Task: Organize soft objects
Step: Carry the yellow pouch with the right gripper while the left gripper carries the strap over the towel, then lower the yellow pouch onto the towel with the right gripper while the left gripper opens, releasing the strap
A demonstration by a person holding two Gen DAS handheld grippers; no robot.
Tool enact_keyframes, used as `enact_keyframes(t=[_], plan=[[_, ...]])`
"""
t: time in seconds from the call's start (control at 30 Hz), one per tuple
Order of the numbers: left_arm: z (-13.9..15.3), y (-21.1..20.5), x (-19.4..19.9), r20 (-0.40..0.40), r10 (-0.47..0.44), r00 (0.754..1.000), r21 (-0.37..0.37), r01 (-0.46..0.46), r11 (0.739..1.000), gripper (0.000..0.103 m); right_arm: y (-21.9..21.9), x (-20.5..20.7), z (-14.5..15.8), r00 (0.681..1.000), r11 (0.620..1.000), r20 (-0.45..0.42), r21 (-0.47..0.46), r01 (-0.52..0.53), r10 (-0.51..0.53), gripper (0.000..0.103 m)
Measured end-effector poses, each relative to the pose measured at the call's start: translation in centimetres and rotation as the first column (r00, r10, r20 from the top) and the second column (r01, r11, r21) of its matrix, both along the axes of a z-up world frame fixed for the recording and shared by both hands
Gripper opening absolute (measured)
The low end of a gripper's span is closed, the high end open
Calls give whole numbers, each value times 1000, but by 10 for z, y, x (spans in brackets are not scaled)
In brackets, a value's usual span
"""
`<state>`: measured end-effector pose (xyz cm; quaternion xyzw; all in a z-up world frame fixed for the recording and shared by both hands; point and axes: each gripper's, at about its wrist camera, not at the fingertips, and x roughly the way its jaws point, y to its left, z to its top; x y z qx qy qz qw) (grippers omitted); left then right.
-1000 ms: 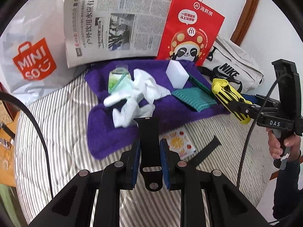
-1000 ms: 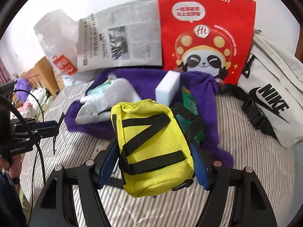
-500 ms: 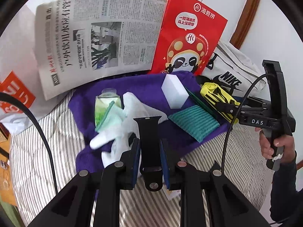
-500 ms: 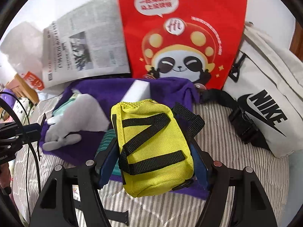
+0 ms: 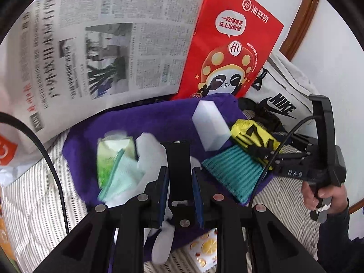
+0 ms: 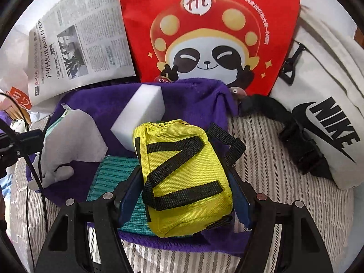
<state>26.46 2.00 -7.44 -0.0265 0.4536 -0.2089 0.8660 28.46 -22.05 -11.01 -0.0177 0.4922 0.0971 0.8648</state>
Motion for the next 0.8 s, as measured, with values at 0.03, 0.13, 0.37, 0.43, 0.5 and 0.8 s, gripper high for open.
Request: enact_keyframes(t=[0.03,0.13,0.37,0.43,0.5,0.8], plan=[[-2,-4,4,-6,-6,1000,0,6,1000,20,0,2,-2,1000,1000,-4,-2,0,0,71],[-14,-15,18,-29,-24,999,5,24,1000,20,1,5,-5,1000,1000,0,-7,0,0,71],[-44,-16,40,-83,5,997,58,-1,998,20,4,8,-6,1000,1000,9,-6,-19,19,71],[-47,-14,44,-92,13,996,54,-8,999,20,5,8,-9,1000,1000,2,6,-29,29,72],[-51,-16,47,-97,10,995,69,-3,998,20,6,10,-13,1000,999,-2,11,-30,30,72],[-60,-21,51,-115,5,993,81,5,997,21,2,11,-24,998,998,-9,16,-59,59,73]])
